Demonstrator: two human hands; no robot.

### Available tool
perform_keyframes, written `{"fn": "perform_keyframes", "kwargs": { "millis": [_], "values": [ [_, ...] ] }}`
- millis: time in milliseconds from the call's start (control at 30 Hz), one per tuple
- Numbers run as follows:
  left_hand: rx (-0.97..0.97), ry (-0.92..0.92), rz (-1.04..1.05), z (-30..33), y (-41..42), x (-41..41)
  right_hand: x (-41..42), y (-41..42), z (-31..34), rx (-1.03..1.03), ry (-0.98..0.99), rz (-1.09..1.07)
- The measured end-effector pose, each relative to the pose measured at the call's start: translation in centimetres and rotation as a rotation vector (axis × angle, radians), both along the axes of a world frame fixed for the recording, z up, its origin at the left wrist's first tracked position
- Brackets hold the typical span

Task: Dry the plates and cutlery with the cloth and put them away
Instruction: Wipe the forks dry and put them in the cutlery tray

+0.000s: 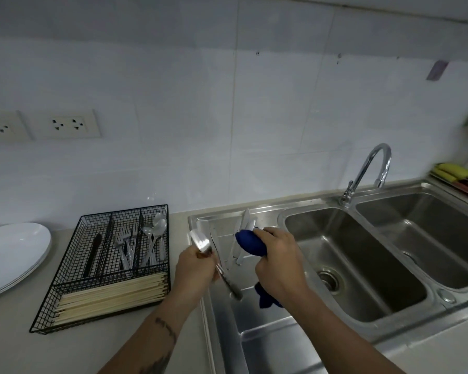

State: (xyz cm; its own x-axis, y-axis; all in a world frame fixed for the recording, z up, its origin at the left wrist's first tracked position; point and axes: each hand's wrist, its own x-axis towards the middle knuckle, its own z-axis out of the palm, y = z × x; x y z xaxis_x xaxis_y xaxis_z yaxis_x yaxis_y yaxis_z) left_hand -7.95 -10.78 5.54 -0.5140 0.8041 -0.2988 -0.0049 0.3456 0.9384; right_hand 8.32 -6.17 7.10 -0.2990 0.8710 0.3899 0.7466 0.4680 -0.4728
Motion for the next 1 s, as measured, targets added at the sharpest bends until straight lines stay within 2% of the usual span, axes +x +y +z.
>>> {"fn": "perform_keyframes", "kwargs": {
  "millis": [100,233,400,500,667,800,900,1000],
  "values": [
    [0.003,-0.155,0.099,0.4,0.9,0.4,-1.4,-1.1,-0.2,-0.004,-0.045,0.077],
    [0.011,-0.264,0.254,1.2,1.5,0.2,-2.1,-2.2,-2.4,0.064,-0.238,0.148],
    [-0.039,-0.358,0.345,0.6,1.5,-0.2,-0.2,-2.2,-4.2,0.060,-0.306,0.106],
    [-0.081,-0.369,0.307,0.9,1.7,0.5,-1.2,-2.8,-4.0,0.107,-0.312,0.129],
    [0.051,-0.481,0.144,1.3,0.4,1.1,-0.6,-1.5,-3.1,0.142,-0.316,0.103],
    [0.121,-0.386,-0.056,1.0,-0.3,1.3,0.9,0.0,-3.0,0.069,-0.241,0.041],
    [0.170,-0.270,-0.016,0.7,-0.2,1.0,1.2,0.4,-2.0,0.065,-0.138,0.009],
    [0.174,-0.307,0.056,0.2,0.3,0.6,0.4,-0.1,-0.6,0.133,-0.060,0.008]
  ]
}}
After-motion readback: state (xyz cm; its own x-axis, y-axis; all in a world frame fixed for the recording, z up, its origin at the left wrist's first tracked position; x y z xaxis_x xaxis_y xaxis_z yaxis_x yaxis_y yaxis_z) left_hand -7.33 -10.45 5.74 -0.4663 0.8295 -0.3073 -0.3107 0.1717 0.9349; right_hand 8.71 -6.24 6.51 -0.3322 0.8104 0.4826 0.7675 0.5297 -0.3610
